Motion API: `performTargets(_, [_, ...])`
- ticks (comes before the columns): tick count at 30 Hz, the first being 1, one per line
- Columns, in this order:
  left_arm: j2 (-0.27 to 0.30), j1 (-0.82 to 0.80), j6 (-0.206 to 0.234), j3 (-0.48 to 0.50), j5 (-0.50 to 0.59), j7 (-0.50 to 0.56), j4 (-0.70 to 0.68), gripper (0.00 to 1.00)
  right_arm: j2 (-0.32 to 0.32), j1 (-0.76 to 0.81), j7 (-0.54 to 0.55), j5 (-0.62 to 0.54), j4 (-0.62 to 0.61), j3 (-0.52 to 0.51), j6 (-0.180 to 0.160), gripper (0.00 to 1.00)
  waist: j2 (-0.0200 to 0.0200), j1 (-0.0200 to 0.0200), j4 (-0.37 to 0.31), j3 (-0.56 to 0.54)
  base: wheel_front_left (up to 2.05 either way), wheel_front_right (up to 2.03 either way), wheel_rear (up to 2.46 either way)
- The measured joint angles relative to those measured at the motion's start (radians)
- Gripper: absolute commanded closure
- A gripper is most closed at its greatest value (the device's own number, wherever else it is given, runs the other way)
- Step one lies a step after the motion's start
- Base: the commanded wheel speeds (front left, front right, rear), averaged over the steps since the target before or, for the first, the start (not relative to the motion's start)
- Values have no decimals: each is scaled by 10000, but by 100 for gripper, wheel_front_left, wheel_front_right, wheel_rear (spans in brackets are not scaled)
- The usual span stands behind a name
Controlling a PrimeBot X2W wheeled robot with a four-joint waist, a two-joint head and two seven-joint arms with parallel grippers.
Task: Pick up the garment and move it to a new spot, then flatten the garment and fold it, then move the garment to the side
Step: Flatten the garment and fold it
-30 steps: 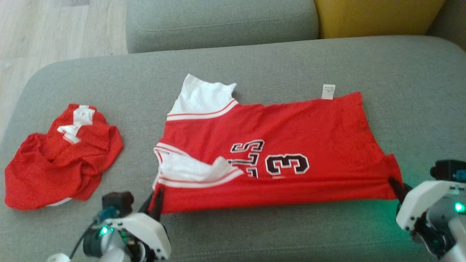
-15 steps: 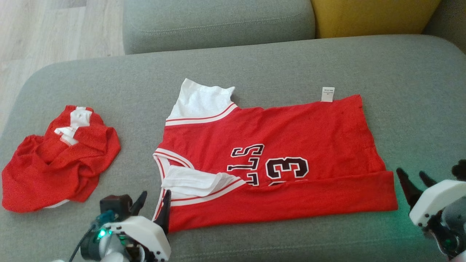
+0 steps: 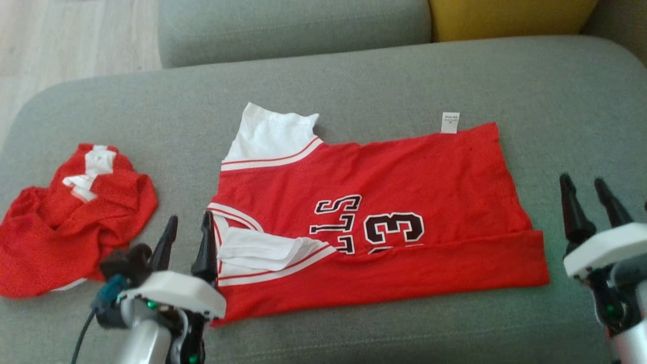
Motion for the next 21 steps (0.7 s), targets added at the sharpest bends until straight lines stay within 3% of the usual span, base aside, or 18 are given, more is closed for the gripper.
performTargets(4, [6,-559,-46,-21,29,-10,25,0,125,-573,-307,-357,-228,61,0,0,0,0,-119,415,0,0,0])
performTargets(12, [247,-2650,-569,-249,199,665,602,0,341,-1996,-399,-823,-274,688,0,0,0,1,-503,1413,0,0,0])
performTargets(21, [1147,-5921,-1258,-504,468,2230,2130,0,608,-3638,-644,-1087,63,1526,0,0,0,3,-1236,2771,0,0,0])
